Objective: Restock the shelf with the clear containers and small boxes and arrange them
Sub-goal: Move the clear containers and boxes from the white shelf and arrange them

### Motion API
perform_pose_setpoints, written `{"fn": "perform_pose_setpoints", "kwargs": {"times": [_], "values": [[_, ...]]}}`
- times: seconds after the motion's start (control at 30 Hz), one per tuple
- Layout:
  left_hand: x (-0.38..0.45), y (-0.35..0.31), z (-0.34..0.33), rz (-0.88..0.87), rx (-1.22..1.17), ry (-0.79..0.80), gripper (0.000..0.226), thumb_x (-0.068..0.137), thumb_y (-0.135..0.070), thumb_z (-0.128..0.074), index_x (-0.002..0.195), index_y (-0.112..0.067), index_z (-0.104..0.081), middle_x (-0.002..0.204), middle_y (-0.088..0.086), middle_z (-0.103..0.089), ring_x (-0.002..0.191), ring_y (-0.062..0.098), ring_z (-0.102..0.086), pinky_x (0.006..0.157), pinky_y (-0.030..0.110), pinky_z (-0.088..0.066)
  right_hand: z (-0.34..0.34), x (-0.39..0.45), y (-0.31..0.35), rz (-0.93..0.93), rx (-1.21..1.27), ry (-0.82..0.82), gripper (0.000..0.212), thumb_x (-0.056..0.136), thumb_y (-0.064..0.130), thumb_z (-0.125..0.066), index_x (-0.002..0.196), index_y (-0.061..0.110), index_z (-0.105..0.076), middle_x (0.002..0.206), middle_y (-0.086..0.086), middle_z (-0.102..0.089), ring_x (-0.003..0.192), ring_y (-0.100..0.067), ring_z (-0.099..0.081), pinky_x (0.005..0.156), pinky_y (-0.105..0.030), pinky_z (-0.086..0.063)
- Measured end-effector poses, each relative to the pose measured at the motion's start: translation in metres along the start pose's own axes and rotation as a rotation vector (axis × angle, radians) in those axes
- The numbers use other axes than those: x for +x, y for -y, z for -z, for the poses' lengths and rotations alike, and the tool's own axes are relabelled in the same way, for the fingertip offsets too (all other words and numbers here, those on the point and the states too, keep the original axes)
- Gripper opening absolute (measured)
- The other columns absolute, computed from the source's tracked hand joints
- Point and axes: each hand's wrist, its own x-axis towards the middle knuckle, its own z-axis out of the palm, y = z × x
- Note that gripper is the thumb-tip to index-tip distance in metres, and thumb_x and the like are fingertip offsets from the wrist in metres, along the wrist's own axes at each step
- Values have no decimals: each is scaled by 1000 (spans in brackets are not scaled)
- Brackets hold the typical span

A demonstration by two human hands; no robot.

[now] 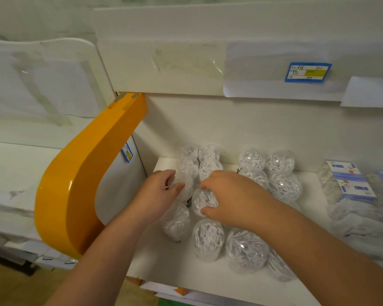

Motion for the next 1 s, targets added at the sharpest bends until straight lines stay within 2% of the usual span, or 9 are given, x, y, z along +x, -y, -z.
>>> {"fn": "perform_pose_setpoints", "kwargs": {"times": [0.13,0.3,0.53,0.63,0.73,0.8,0.9,1.0], "values": [[-3,4,-1,-15,-25,-15,42,95,-38,-59,131,-16,-55,117,-2,-57,108,12,-56,75,16,-38,-3,3,-3,-39,11,-46,40,90,39,-62,128,26,-59,124,6,-54,113,-17,-54,90,-38,-51],[-16,11,5,-50,84,3,60,95,-48,-54,147,-23,-40,144,-4,-43,126,16,-48,100,33,-43,-7,-1,-5,-59,9,-98,40,92,36,-63,130,26,-57,128,7,-52,118,-15,-51,93,-33,-48],[-38,16,10,-246,200,-17,61,96,-48,-49,150,-22,-35,153,-9,-30,138,8,-31,106,16,-22,-5,-31,5,-38,72,-198,45,90,45,-63,131,29,-57,127,15,-51,119,-5,-47,100,-22,-39],[-44,21,14,-274,229,10,61,93,-49,-55,147,-26,-39,149,-11,-30,135,8,-33,104,13,-23,-2,-51,21,-18,79,-127,51,85,58,-61,131,35,-54,122,19,-51,115,-2,-47,97,-22,-39],[-53,23,20,-224,246,90,67,84,-57,-63,142,-35,-38,143,-17,-29,126,8,-41,102,21,-36,-3,-67,36,15,30,-14,56,79,62,-65,128,38,-53,119,19,-49,112,-5,-48,94,-30,-45],[-56,20,23,-178,266,139,69,80,-60,-67,139,-39,-39,138,-19,-32,119,8,-46,98,26,-43,-8,-70,44,40,-65,14,49,82,55,-66,124,34,-53,118,15,-48,110,-9,-46,89,-31,-45],[-59,15,21,-172,284,137,61,80,-55,-69,133,-36,-45,133,-16,-43,111,8,-52,94,30,-49,-19,-67,49,76,-117,-49,34,89,33,-64,120,27,-55,117,10,-47,109,-13,-43,82,-28,-44],[-64,10,17,-147,273,107,51,85,-48,-68,130,-35,-49,126,-13,-48,103,9,-56,89,31,-52,-29,-59,47,100,-104,-72,32,88,19,-65,118,25,-56,118,8,-47,109,-15,-42,82,-29,-45]]}}
